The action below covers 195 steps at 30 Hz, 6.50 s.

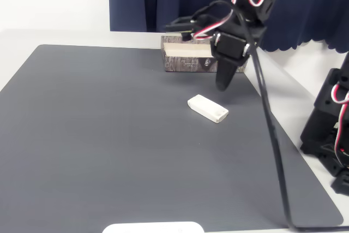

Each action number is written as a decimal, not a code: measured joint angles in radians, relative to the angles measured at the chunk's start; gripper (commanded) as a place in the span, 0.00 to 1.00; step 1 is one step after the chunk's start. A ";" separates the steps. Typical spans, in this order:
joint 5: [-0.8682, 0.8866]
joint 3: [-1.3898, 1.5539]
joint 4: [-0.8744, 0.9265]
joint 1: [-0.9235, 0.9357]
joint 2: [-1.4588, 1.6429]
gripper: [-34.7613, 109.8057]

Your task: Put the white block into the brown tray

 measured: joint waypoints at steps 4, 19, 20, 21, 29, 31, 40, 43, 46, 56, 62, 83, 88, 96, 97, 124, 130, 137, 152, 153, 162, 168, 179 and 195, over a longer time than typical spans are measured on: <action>0.156 -0.009 0.000 -0.012 -0.017 0.24; 0.403 0.005 -0.017 -0.048 -0.017 0.39; 0.396 0.005 -0.017 -0.046 -0.017 0.41; 0.383 0.005 -0.017 -0.040 -0.017 0.43; 0.331 0.005 -0.011 0.006 -0.038 0.49; 0.319 0.005 -0.011 0.018 -0.051 0.52; 0.288 -0.021 -0.011 0.040 -0.109 0.54; 0.288 -0.046 -0.011 0.040 -0.138 0.55; 0.282 -0.078 -0.011 0.040 -0.167 0.55; 0.276 -0.141 -0.015 0.037 -0.278 0.54; 0.256 -0.201 -0.012 0.015 -0.351 0.54; 0.255 -0.209 -0.012 -0.026 -0.364 0.53; 0.255 -0.196 -0.020 -0.026 -0.364 0.52; 0.255 -0.170 -0.017 -0.026 -0.364 0.52; 0.255 -0.170 -0.017 -0.026 -0.364 0.52; 0.238 -0.178 -0.020 -0.043 -0.373 0.25; 0.202 -0.175 0.046 -0.043 -0.342 0.24; 0.167 -0.291 0.164 0.020 -0.255 0.24; 0.150 -0.736 0.291 0.275 -0.373 0.24; 0.150 -0.764 0.293 0.291 -0.399 0.24; 0.161 -1.035 0.291 0.405 -0.672 0.24; 0.169 -1.224 0.293 0.445 -0.847 0.24; 0.060 -1.307 0.293 0.462 -0.899 0.24; -1.164 -1.376 0.302 0.457 -0.908 0.24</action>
